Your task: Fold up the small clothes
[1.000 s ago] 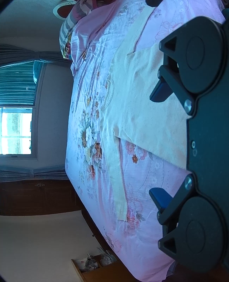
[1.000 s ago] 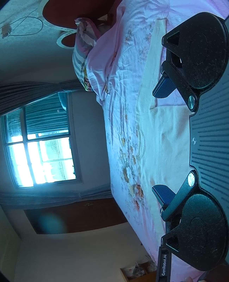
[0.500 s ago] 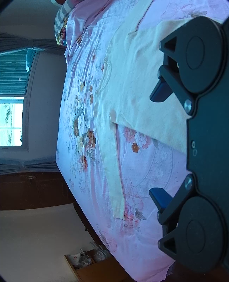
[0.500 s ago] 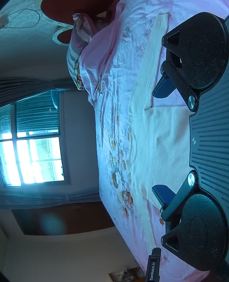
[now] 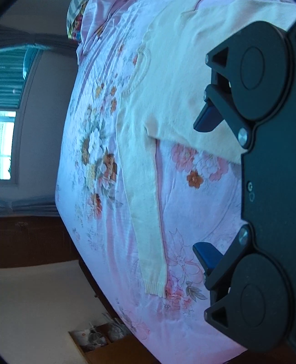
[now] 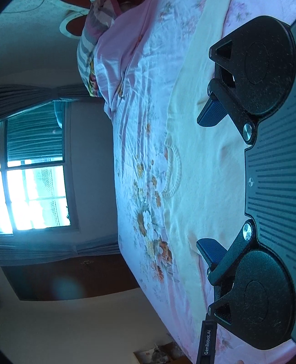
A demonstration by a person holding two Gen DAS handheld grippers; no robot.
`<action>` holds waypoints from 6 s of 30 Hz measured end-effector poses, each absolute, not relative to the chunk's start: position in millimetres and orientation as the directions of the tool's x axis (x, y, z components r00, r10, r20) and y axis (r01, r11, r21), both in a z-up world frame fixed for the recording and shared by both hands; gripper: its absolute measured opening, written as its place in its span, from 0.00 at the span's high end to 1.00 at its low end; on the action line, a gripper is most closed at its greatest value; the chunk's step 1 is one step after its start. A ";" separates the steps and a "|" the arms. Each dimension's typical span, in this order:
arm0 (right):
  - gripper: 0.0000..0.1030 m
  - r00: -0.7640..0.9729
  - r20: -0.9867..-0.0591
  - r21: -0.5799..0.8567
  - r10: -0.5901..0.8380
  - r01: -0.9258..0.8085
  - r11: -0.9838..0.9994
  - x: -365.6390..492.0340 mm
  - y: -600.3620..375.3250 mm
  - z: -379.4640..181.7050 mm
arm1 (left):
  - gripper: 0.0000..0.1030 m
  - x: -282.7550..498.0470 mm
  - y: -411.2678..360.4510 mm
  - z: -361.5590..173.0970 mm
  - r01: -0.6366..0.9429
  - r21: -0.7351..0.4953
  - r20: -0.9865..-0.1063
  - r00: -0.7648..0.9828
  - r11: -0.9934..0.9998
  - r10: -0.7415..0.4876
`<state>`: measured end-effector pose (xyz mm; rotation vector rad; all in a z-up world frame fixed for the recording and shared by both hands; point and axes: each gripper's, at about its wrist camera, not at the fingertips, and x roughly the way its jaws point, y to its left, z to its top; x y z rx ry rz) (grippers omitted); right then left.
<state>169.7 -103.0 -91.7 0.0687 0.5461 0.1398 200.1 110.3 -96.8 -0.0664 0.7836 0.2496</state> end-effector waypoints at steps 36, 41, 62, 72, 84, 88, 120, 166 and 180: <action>0.00 0.740 -0.666 0.062 0.097 -0.074 0.995 337.0 -61.0 -207.1 | 0.87 326.9 357.2 -202.1 -0.766 -0.315 -0.818 0.518 0.560 0.248; 0.00 0.739 -0.667 0.065 0.094 -0.068 0.996 335.0 -63.4 -206.0 | 0.96 326.2 359.2 -194.1 -0.738 -0.350 -0.792 0.562 0.578 0.239; 0.00 0.730 -0.683 0.086 0.035 0.033 0.996 292.7 -146.8 -191.6 | 0.94 368.7 -14.1 -149.7 0.348 -0.310 -0.714 0.530 0.885 -0.459; 0.19 0.708 -0.694 0.192 0.132 0.005 0.981 296.5 -147.2 -195.9 | 0.65 352.8 68.1 -128.6 0.156 -0.135 -0.700 0.684 0.978 -0.206; 0.54 0.630 -0.757 0.230 0.173 0.009 0.973 344.9 -115.1 -202.2 | 0.65 376.9 98.4 -154.5 0.037 -0.098 -0.731 0.676 0.994 -0.097; 0.98 0.664 -0.731 0.234 0.157 0.028 0.972 339.0 -130.0 -194.4 | 0.65 378.3 96.2 -158.6 0.030 -0.101 -0.726 0.682 0.994 -0.094; 0.96 0.664 -0.719 0.432 0.206 0.195 0.880 317.4 -244.1 -213.4 | 0.50 381.7 81.7 -181.7 0.030 -0.036 -0.749 0.661 0.999 -0.047; 0.95 0.669 -0.741 0.160 0.059 0.090 0.983 280.6 -208.3 -206.5 | 0.33 391.3 88.8 -189.4 0.003 -0.003 -0.744 0.668 1.000 -0.004; 0.95 0.635 -0.772 0.174 0.007 0.202 0.964 282.4 -234.2 -203.6 | 0.36 362.9 59.1 -171.4 0.067 0.001 -0.733 0.679 0.998 -0.045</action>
